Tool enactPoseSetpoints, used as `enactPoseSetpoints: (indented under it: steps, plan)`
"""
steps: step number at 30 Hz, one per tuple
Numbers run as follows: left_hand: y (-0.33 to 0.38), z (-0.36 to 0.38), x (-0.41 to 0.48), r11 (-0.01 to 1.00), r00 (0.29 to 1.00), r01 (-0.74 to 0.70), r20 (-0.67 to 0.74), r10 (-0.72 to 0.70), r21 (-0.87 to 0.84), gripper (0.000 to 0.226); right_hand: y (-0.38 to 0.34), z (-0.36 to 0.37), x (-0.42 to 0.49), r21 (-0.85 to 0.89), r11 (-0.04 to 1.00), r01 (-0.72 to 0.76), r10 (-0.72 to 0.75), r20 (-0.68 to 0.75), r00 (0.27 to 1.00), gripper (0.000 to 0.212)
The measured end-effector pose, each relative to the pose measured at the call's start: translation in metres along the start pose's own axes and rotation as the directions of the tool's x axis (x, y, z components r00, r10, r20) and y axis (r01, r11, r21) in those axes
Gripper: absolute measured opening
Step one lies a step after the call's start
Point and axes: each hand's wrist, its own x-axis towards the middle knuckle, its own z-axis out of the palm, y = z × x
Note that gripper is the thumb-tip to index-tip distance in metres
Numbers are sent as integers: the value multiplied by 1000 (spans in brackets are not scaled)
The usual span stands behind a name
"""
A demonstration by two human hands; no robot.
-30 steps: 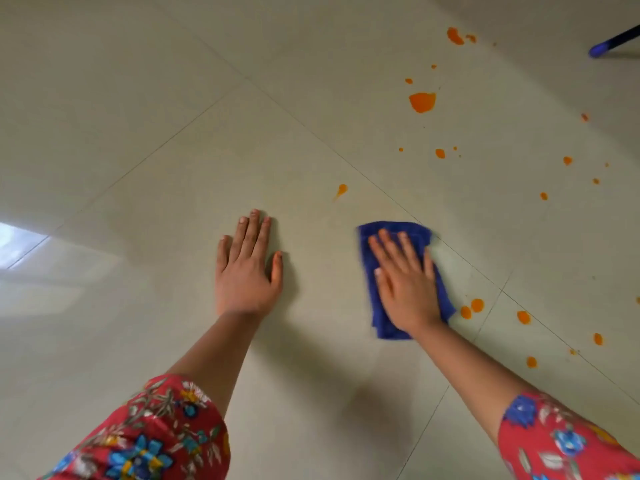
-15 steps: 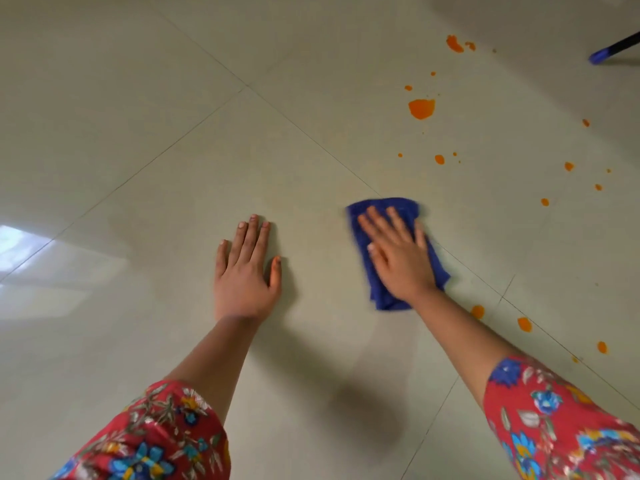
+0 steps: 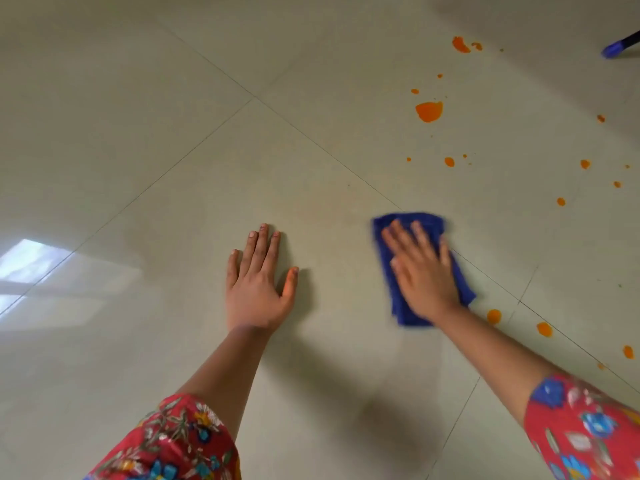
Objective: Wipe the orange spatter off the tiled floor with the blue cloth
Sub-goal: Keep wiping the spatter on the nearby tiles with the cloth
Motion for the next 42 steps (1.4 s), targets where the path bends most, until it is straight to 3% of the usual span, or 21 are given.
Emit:
enactPoseSetpoints:
  steps: [2,4,7,10,11,13,15,17,19,21,23,24,27,30,32,33,35,36,38,40,42]
  plan:
    - [0,-1,1,1000,1000,-1,1,1,9,64,7,-6,39,45,963,-267,268,-33,963,57]
    - [0,-1,2,1000,1000,3,3,-3,-7,64,-28,-8,64,72,953,-295,299,-42,953,61]
    - [1,-2,1,1000,1000,-3,5,3,-19,63,-85,0,27,36,998,48,-47,-19,999,57]
    - [0,-3,3,1000,1000,4,3,-4,-21,62,-75,5,-34,31,956,293,-293,13,956,56]
    - [0,-2,2,1000,1000,4,8,-4,-21,62,-58,4,-35,27,964,263,-263,19,965,56]
    - [2,-2,1,1000,1000,3,5,-3,-18,62,-27,-1,-12,8,1000,4,-5,11,1000,55]
    - [2,-1,0,1000,1000,3,-1,-3,-14,63,-13,-8,37,62,949,-308,310,-13,951,54]
    - [1,0,1,1000,1000,0,-4,0,-8,63,-21,-17,97,154,883,-444,449,4,894,54]
    - [1,0,2,1000,1000,-7,-11,6,-12,63,-52,-23,141,151,932,-329,332,5,943,54]
    - [0,1,2,1000,1000,-14,-26,13,-13,62,-96,-23,141,97,993,-64,65,-4,998,53]
    - [-1,2,1,1000,999,-12,-35,11,-25,61,-128,-14,89,28,980,197,-197,-8,980,53]
    - [0,1,1,999,999,-12,-36,10,-32,61,-129,-9,53,40,968,248,-248,-15,969,53]
    - [2,-1,2,999,1000,-5,-24,4,-41,61,-66,-4,4,55,980,190,-190,-6,982,54]
    - [3,-3,1,1000,1000,5,-16,-6,-20,62,-8,-14,49,52,981,-189,190,-20,982,55]
    - [3,-3,2,1000,1000,1,-19,-1,-19,62,-30,-16,64,78,953,-292,295,-27,955,58]
    - [2,-2,2,1000,1000,-2,-19,2,-24,62,-52,-12,51,43,972,-231,233,-43,972,57]
    - [0,-3,3,999,1000,-4,-23,3,-34,62,-87,2,-10,-4,994,108,-108,4,994,56]
    - [1,-3,2,999,1000,-4,-24,3,-41,62,-88,6,-52,-4,963,268,-268,44,962,56]
    - [1,-3,1,999,1000,0,-20,-1,-45,62,-61,5,-102,2,913,407,-406,75,911,57]
    - [2,-2,1,999,1000,7,-22,-8,-43,62,-23,6,-89,-41,955,295,-293,51,955,57]
    - [2,-1,2,999,999,3,-32,-4,-32,62,-17,0,-34,-14,1000,-13,13,-1,1000,56]
